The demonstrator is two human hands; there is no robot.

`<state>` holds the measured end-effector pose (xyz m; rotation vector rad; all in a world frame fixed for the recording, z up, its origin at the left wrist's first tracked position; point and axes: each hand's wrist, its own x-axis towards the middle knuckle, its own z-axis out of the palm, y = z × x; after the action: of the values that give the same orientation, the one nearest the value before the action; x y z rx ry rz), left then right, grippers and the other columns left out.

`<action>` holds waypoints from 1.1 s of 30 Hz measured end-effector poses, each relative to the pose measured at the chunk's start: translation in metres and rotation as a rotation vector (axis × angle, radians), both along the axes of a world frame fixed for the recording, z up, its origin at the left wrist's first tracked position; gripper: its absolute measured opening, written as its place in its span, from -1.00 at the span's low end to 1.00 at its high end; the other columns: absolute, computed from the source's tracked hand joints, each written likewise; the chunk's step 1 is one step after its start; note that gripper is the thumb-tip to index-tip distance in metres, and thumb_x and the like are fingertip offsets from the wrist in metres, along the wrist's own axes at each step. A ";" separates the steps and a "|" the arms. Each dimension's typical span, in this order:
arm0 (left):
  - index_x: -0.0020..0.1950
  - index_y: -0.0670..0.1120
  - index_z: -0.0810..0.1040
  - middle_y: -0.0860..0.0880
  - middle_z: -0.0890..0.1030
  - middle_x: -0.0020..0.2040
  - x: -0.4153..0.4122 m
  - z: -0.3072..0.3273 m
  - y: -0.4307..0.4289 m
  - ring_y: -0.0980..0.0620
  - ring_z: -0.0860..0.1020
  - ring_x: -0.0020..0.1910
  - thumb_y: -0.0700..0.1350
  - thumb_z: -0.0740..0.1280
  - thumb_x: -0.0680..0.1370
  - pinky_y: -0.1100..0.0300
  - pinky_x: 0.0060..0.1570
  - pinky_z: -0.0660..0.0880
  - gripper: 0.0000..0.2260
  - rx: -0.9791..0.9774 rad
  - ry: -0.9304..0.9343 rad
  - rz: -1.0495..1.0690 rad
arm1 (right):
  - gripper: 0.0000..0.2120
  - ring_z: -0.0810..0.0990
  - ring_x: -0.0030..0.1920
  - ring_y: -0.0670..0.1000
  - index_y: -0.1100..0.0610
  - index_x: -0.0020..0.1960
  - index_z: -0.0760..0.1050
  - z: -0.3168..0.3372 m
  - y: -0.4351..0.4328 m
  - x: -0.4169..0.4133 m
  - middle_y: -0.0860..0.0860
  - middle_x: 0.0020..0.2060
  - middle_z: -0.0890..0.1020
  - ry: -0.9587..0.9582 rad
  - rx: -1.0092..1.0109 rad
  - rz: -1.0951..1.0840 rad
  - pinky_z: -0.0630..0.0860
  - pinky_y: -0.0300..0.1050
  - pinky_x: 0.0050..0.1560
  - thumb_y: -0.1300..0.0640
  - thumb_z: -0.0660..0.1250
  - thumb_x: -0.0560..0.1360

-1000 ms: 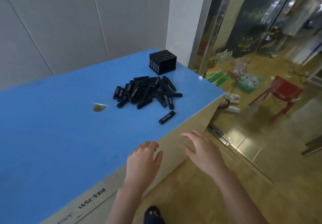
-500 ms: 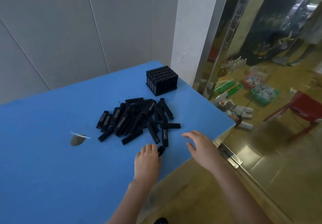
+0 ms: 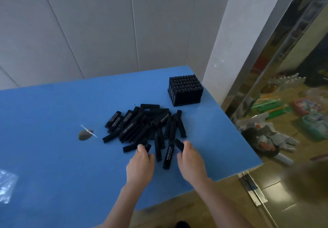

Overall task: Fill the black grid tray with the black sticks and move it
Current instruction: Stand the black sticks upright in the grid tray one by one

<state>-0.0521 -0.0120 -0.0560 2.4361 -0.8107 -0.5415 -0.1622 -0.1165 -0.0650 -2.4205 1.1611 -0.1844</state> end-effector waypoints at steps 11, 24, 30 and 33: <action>-0.12 -0.10 0.27 0.02 0.40 -0.23 -0.013 -0.004 -0.036 -0.08 0.55 -0.11 0.03 0.21 0.52 0.18 -0.32 0.26 -0.77 0.253 -0.228 0.082 | -0.69 0.57 -0.02 0.12 0.16 -0.02 0.33 0.009 -0.013 0.006 0.06 -0.06 0.56 0.189 -0.035 0.155 0.33 -0.10 -0.24 -0.10 0.18 0.51; -0.23 -0.18 0.43 -0.01 0.36 -0.54 -0.046 0.001 0.030 0.00 0.33 -0.55 -0.23 0.28 0.55 0.22 -0.50 0.31 -0.85 -0.611 0.497 0.626 | -0.92 0.38 -0.44 -0.08 0.14 0.05 0.41 0.023 -0.002 -0.004 -0.03 -0.40 0.43 -0.329 1.191 0.238 0.35 -0.25 -0.39 0.19 0.20 0.57; -0.23 -0.22 0.48 0.02 0.18 -0.57 -0.062 0.018 0.111 0.07 0.14 -0.62 -0.14 0.34 0.51 0.28 -0.57 0.15 -0.81 -0.843 0.653 0.863 | -0.85 0.34 -0.53 -0.05 0.21 0.00 0.41 0.039 0.074 0.020 0.02 -0.43 0.45 -0.350 1.650 0.191 0.29 -0.22 -0.51 0.14 0.15 0.57; -0.28 -0.19 0.45 0.02 0.18 -0.57 -0.072 0.028 0.148 0.07 0.14 -0.61 -0.11 0.34 0.51 0.28 -0.59 0.16 -0.78 -0.895 0.632 0.916 | -0.84 0.41 -0.46 -0.03 0.25 0.00 0.43 0.046 0.120 0.028 0.08 -0.33 0.48 -0.350 1.740 0.176 0.34 -0.19 -0.48 0.18 0.13 0.57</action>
<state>-0.1244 0.1360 -0.0276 1.4103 0.3159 -0.3977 -0.1344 0.0032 -0.0195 -0.8417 0.4455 0.3353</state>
